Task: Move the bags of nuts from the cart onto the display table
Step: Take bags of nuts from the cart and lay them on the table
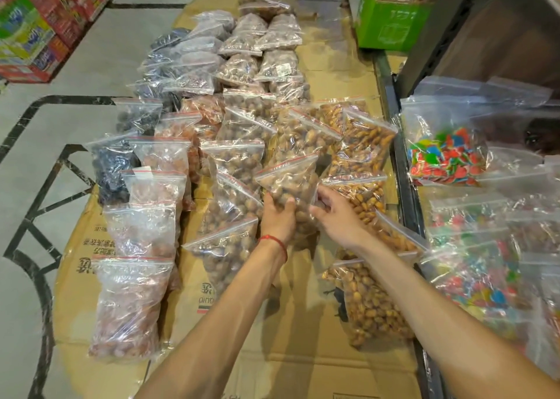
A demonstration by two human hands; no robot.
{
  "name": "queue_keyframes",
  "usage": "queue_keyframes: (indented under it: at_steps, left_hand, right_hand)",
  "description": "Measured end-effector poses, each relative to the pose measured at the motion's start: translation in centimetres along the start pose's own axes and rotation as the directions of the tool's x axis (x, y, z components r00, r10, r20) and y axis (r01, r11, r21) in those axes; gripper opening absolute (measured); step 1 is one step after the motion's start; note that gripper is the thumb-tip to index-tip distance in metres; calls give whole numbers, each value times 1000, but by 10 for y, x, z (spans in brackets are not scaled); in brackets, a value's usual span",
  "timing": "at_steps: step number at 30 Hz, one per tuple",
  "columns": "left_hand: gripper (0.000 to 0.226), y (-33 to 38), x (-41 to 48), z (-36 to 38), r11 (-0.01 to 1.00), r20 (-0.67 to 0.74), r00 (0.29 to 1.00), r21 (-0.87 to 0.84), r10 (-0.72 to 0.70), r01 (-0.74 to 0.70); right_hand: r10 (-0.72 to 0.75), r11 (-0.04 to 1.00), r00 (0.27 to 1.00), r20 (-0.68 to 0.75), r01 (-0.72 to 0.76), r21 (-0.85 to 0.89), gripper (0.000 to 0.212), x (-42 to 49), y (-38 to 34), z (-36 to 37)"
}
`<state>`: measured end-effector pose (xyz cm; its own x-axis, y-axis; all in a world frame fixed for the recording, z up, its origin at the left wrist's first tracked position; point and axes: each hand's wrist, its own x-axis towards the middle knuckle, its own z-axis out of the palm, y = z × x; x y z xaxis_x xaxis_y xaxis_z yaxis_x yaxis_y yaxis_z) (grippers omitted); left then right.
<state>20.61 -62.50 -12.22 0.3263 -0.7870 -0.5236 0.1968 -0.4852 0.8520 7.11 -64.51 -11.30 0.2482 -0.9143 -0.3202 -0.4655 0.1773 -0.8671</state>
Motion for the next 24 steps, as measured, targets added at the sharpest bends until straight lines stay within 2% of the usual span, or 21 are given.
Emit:
queue_keyframes:
  at_steps: [3,6,9,12,15,19,20,22,24]
  left_hand:
    - [16,-4,0,-1,999,27,1000,-34,8,-7]
    - [17,-5,-1,-2,999,-9,999,27,37,-37]
    - [45,-2,-4,-3,985,-50,998,170,25,-16]
    - [43,0,-5,-2,977,-66,998,212,-10,24]
    - [67,-3,-12,-4,976,-8,1000,217,-7,8]
    - [89,-3,-51,-10,934,60,993,338,103,-117]
    - [88,-1,-65,-12,910,90,985,379,145,-169]
    - [66,1,-90,-17,831,159,954,468,255,-300]
    - [50,1,-111,-24,664,214,893,606,395,-438]
  right_hand:
    - [27,998,999,-34,-25,57,49,-1,-1,2]
    - [39,996,999,-35,-36,81,51,-4,-1,3]
    - [134,975,991,-2,-131,177,37,-9,-16,-3]
    - [189,953,981,-32,-176,247,41,-10,-26,-5]
    - [138,979,977,-163,-109,174,43,-24,-35,-13]
    - [-6,996,978,-207,25,90,36,-64,-46,-26]
    - [-59,997,975,-215,67,31,35,-76,-47,-29]
    - [-164,983,954,-251,136,-125,33,-100,-44,-34]
    - [-267,935,919,-289,174,-310,31,-123,-41,-38]
